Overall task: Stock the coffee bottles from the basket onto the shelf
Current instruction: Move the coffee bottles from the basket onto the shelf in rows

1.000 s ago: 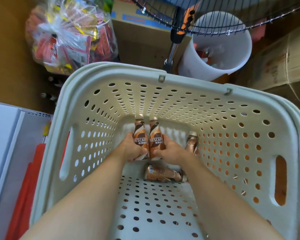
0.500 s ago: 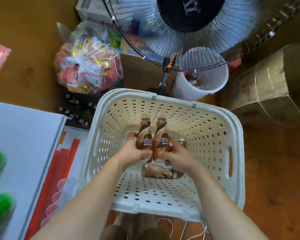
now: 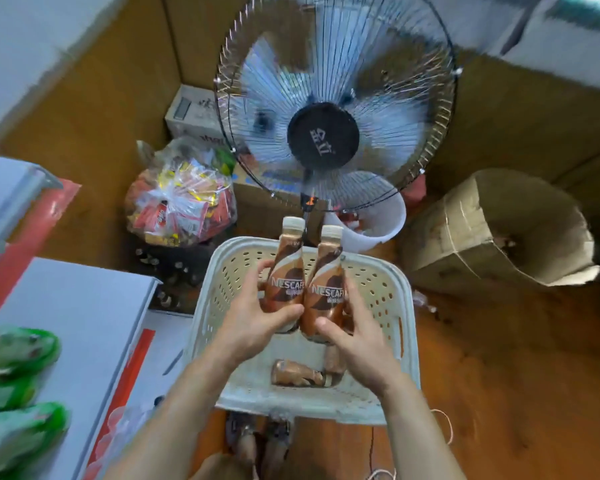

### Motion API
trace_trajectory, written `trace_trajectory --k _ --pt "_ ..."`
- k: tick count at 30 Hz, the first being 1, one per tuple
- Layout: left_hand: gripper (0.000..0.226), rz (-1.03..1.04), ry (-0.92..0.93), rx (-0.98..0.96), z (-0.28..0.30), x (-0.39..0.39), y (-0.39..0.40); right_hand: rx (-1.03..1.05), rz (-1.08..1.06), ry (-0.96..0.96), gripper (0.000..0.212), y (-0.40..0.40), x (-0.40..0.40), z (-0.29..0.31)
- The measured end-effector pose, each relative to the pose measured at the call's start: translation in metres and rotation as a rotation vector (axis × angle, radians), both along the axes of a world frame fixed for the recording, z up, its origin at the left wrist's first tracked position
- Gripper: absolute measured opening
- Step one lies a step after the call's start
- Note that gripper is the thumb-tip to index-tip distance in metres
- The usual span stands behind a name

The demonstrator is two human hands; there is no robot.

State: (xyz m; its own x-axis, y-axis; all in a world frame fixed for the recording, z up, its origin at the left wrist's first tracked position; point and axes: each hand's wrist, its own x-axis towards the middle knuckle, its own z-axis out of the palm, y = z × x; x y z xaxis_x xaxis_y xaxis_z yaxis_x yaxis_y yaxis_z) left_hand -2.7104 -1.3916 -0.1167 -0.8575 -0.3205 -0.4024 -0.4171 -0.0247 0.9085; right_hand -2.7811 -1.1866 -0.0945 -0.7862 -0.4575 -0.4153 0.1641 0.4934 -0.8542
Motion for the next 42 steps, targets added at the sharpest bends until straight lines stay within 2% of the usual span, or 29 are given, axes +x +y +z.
trace_trajectory --k 4,8,15,18,22,28,32,37,42 --pt "0.09 -0.001 0.141 -0.081 0.054 0.005 -0.001 -0.023 0.04 0.121 0.09 -0.002 0.003 0.038" --pt "0.083 0.006 0.244 -0.148 0.095 0.018 -0.003 -0.08 0.082 0.228 0.092 -0.004 0.007 0.067" --pt "0.084 0.075 0.316 -0.247 0.138 0.039 -0.01 -0.176 0.18 0.345 0.094 -0.016 0.003 0.104" --pt "0.082 0.115 0.304 -0.249 0.149 0.048 -0.011 -0.229 0.242 0.367 0.095 -0.021 -0.002 0.111" --pt "0.07 0.201 0.256 -0.342 0.165 0.068 -0.006 -0.279 0.316 0.397 0.096 -0.032 -0.003 0.114" --pt "0.076 0.435 0.187 -0.382 0.179 0.111 0.016 -0.36 0.523 0.352 0.099 -0.048 0.003 0.122" --pt "0.071 0.59 0.147 -0.407 0.188 0.152 0.03 -0.398 0.677 0.321 0.101 -0.063 0.026 0.13" --pt "0.08 0.758 0.12 -0.421 0.198 0.217 0.045 -0.416 0.858 0.325 0.106 -0.078 0.074 0.138" --pt "0.077 0.919 0.099 -0.428 0.207 0.277 0.066 -0.455 1.036 0.331 0.108 -0.091 0.123 0.157"
